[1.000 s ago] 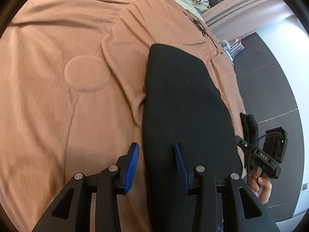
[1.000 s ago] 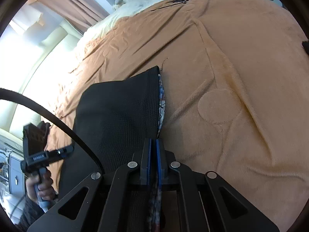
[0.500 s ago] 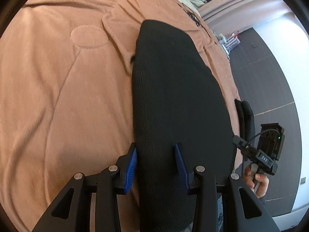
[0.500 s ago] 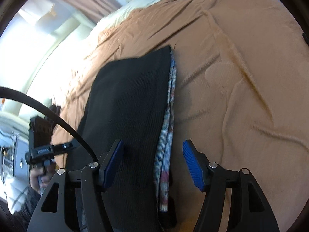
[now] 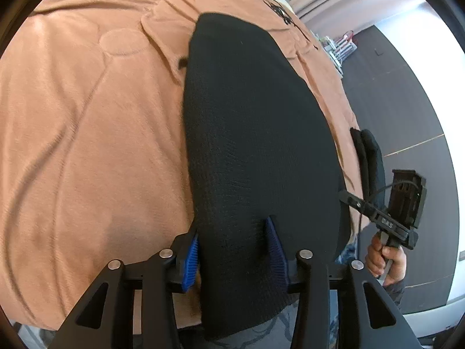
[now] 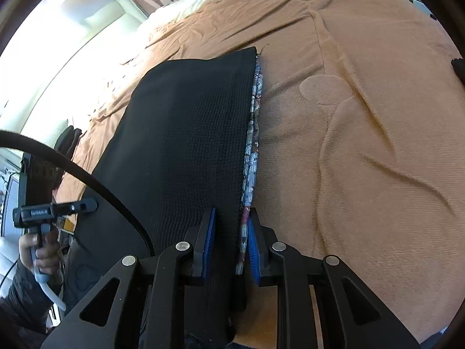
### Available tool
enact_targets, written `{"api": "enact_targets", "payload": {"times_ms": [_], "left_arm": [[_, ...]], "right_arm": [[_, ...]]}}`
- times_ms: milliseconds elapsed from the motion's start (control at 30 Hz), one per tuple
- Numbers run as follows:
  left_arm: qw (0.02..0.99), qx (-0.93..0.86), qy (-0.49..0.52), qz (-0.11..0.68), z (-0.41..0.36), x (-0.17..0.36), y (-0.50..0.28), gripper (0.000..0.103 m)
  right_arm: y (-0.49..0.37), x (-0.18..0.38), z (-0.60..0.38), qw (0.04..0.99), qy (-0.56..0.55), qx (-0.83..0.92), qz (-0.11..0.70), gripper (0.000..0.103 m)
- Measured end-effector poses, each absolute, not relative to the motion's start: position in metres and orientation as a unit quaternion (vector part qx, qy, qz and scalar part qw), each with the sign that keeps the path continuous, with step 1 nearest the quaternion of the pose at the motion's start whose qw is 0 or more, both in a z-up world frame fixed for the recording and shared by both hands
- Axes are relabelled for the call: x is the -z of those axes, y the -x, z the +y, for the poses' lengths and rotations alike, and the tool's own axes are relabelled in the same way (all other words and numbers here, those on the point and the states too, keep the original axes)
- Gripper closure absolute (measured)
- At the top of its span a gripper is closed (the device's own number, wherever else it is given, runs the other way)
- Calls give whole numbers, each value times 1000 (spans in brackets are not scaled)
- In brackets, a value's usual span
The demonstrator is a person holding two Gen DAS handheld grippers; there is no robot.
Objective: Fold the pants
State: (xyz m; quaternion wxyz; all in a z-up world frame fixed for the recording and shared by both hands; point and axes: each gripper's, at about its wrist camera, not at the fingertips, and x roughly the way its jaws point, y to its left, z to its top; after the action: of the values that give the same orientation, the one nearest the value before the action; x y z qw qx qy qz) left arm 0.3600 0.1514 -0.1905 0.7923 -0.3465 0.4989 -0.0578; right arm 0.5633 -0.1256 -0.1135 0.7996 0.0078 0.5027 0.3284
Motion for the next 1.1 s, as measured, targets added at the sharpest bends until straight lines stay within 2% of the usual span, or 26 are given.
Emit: {"api": "enact_targets", "payload": {"times_ms": [100, 133, 200, 233, 267, 533, 1000, 1100], "left_arm": [[796, 50, 349, 493, 163, 189, -367, 56], [796, 49, 352, 490, 167, 189, -369, 56], [798, 45, 356, 485, 173, 190, -377, 56], [798, 44, 357, 483, 175, 190, -381, 56], [798, 44, 361, 481, 177, 191, -385, 56], [797, 46, 379, 468, 190, 196, -415, 56], [793, 45, 404, 454, 203, 207, -455, 56], [792, 43, 409, 451, 207, 208, -460, 61]], "right_arm": [[-565, 107, -129, 800, -16, -342, 492, 84], [-567, 108, -131, 800, -18, -344, 491, 79], [-573, 107, -131, 801, -29, -346, 487, 61], [-577, 107, -132, 801, -37, -348, 486, 46], [-581, 108, -133, 801, -48, -350, 484, 39], [-625, 124, -127, 772, -113, -374, 501, 39], [-673, 148, -91, 729, -126, -416, 529, 39], [-682, 153, -84, 721, -133, -424, 532, 39]]}}
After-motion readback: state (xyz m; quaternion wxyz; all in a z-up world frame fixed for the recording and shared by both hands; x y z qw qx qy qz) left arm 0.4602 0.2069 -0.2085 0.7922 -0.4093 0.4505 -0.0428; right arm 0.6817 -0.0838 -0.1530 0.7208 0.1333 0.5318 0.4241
